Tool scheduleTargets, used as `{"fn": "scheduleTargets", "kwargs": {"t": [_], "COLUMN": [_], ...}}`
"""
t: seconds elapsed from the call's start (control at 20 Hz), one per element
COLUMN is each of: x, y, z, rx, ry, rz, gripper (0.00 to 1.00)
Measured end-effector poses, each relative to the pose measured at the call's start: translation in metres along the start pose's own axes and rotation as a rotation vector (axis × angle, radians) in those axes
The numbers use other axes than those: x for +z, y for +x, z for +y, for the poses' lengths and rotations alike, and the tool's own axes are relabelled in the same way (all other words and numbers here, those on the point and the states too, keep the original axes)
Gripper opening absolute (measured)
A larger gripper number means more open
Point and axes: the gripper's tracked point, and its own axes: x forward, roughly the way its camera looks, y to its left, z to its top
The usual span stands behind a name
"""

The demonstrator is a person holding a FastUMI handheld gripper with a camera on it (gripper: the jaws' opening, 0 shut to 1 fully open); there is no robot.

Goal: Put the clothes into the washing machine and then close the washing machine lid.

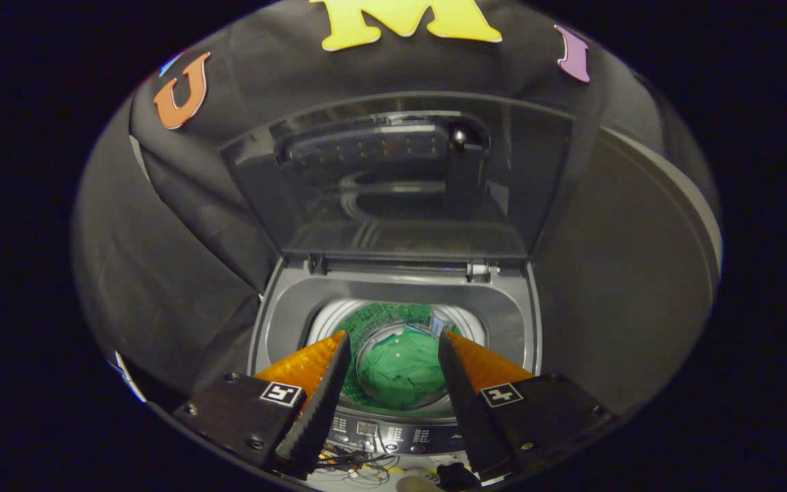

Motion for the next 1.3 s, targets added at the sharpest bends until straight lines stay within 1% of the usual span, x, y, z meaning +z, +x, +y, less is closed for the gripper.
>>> {"fn": "scheduleTargets", "kwargs": {"t": [0.25,0.4,0.6,1.0,1.2,1.3], "x": [0.048,0.078,0.125,0.209,0.233,0.237], "y": [-0.033,-0.044,-0.06,-0.056,-0.039,-0.026], "z": [0.011,0.019,0.028,0.032,0.034,0.032], "rx": [0.022,0.036,0.035,0.003,-0.012,-0.045], "ry": [-0.004,-0.015,-0.026,-0.01,0.004,-0.008], "rz": [-0.094,-0.148,-0.222,-0.311,-0.304,-0.282], "gripper": [0.81,0.81,0.81,0.81,0.81,0.81]}}
